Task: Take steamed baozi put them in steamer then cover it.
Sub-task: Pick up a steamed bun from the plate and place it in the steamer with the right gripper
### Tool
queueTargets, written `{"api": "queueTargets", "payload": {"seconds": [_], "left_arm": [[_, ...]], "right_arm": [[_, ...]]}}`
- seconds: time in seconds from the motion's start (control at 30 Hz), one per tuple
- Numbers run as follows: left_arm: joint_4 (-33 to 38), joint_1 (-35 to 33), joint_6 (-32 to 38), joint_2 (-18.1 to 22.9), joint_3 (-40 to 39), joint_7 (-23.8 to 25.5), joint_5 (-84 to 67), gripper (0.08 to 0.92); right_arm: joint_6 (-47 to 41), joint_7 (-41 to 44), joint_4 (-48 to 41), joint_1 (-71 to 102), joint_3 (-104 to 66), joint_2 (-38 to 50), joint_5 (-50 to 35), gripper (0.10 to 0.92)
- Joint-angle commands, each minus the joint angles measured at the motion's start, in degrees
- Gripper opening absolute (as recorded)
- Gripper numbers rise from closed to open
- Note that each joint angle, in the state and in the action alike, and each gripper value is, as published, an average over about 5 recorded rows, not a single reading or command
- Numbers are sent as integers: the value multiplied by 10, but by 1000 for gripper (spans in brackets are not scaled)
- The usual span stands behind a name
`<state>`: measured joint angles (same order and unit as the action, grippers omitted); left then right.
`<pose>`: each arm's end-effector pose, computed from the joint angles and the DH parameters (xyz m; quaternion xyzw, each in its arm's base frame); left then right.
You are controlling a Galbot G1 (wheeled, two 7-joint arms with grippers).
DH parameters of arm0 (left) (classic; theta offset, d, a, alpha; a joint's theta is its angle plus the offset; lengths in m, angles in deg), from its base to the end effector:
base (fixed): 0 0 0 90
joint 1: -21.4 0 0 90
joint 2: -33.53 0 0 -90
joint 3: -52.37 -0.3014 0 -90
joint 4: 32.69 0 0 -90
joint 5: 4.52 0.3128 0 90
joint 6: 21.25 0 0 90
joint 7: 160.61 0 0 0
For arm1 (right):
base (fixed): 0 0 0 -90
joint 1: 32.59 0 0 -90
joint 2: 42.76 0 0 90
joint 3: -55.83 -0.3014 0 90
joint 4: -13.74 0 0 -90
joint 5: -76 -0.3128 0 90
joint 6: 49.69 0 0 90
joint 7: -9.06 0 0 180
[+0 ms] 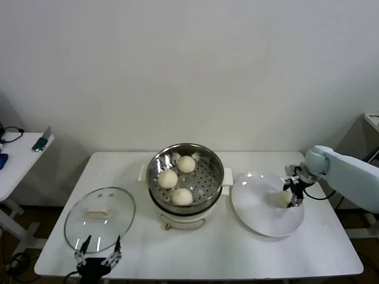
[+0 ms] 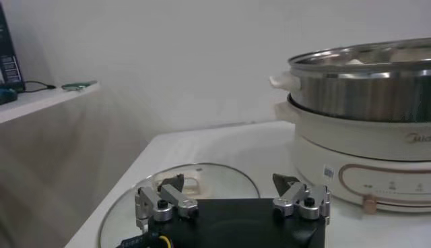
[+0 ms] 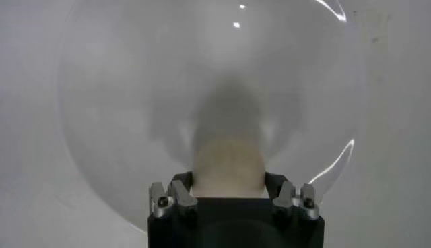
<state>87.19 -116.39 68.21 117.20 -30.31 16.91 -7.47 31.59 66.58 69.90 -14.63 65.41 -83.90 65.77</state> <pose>0.0764 0.0504 -0.2939 0.0406 -0.9853 -0.0608 0.1546 0.4678 -0.1896 -0.1971 0.4683 -0.5511 0.4990 0.4774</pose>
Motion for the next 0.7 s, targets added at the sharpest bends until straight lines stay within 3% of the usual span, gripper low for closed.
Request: {"api": "queueTargets", "payload": {"seconds": [0.03,0.2,0.37,0.7], "left_arm": [[1,0,-1,-2,-1,0,0,823],[3,3,-3,-6,-4,1,0,823],[7,6,-5,-10,-4,0,-1,823],[11,11,-2,-9,2,-2,0,823]], "right_arm": [[-24,0,119,-246,178,16,-127,704],[-50,8,213,-461,299,-27,-266,704],[-90,-7,282,-559,293,-98,-393,704],[-166,-108,355,-428,219,-186,-416,704]]}}
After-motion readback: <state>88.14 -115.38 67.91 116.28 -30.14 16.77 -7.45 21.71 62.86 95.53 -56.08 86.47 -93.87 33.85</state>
